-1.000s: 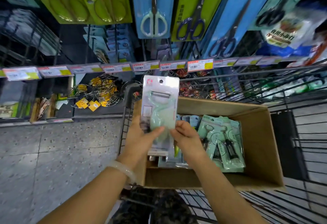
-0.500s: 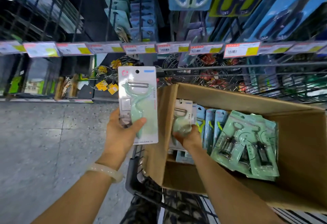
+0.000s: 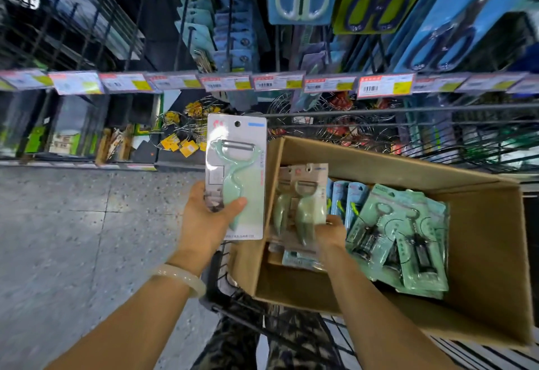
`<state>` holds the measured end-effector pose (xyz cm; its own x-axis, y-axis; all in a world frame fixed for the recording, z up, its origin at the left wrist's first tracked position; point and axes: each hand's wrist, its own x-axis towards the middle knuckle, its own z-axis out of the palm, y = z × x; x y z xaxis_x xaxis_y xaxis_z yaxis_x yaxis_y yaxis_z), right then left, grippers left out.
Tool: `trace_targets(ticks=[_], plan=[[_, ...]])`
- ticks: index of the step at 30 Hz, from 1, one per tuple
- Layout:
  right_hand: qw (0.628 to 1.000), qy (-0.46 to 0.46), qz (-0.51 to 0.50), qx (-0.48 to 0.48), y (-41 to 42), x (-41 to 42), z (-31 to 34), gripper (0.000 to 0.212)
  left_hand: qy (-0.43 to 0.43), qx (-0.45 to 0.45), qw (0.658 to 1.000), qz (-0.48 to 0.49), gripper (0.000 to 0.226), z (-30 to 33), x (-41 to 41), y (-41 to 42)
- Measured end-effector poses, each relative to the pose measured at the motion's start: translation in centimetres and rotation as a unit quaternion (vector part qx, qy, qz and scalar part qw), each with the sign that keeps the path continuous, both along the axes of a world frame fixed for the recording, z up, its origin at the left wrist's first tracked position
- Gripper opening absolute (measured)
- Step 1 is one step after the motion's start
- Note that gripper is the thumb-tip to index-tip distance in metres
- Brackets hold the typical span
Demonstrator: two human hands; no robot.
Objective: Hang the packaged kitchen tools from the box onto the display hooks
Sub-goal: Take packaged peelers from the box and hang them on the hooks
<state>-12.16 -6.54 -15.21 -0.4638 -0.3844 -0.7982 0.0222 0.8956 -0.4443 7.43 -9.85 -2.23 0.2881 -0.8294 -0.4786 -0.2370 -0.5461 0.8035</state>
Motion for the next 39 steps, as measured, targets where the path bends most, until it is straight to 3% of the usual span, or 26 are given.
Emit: trace_targets(ticks=[5,11,15,18,23,28,39], plan=[[0.995,-0.012,-0.078,-0.066,2.4,-4.1,3.6,0.037,0.017,-0.005,1.0,-0.007,0.039,0.3,-1.5,0.8],[0.968,-0.105,-0.157,-0.165,3.7,-6.0,9.3,0.033,0.073,-0.008,0.997,0.004,0.033,1.1,-2.6,2.4],[0.955,-0.124,-0.134,-0.233,2.4,-3.2,12.8,0.016,0.084,-0.021,0.996,0.005,0.039,2.0,-1.6,2.8],[0.946,-0.139,-0.075,-0.282,1.7,0.2,15.5,0.021,0.108,-0.033,0.993,0.018,0.045,3.2,0.4,2.9],[0.929,-0.136,0.019,-0.345,0.5,7.7,19.4,0.034,0.123,-0.096,0.986,0.055,0.038,6.5,6.1,3.9],[0.915,-0.102,0.058,-0.385,0.4,17.5,21.9,0.036,0.138,-0.152,0.975,0.09,0.041,9.8,14.7,5.9],[0.861,-0.163,0.159,-0.455,0.0,37.6,27.9,0.032,0.1,-0.253,0.946,0.175,0.041,15.8,34.0,8.9]])
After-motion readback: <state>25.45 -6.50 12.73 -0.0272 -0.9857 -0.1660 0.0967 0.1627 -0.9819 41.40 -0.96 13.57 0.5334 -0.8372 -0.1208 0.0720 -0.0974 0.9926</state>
